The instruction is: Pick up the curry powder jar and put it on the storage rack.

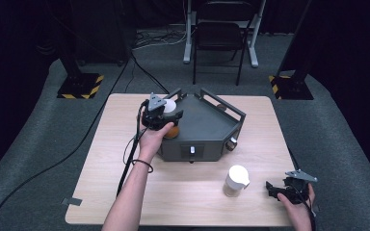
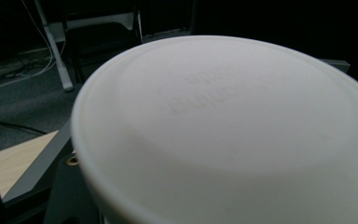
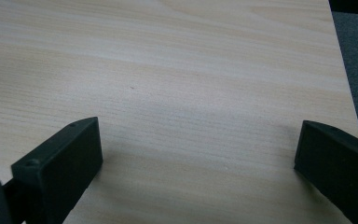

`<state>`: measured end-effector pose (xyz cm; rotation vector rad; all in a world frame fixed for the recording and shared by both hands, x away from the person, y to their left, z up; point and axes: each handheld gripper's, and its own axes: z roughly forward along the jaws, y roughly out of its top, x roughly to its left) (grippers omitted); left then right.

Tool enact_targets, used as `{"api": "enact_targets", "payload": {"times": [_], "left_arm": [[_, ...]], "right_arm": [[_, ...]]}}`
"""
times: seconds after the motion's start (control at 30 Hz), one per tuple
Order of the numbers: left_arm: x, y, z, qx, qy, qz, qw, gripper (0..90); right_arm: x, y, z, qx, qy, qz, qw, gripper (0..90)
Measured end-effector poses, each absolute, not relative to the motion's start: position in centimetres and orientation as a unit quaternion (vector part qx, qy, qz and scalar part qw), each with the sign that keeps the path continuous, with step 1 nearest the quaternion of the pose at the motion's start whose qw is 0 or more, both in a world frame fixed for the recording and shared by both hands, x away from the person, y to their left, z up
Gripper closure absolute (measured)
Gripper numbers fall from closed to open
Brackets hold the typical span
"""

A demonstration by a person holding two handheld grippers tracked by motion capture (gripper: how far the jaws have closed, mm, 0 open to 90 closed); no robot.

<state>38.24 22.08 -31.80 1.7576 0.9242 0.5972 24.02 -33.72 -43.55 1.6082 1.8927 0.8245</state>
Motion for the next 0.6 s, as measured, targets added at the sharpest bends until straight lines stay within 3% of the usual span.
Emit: {"api": "enact_targets", "payload": {"times": [0.2, 0.6], "left_arm": [[37.93, 22.18, -31.51, 0.729, 0.385, 0.248, 0.509, 23.0], [37.50, 22.95, -30.86, 0.737, 0.378, 0.246, 0.504, 9.6]], "right_arm": [[23.99, -33.71, -43.55, 0.593, 0.699, 0.304, 0.259, 0.0], [23.98, -33.69, -43.55, 0.593, 0.699, 0.305, 0.259, 0.0]]}}
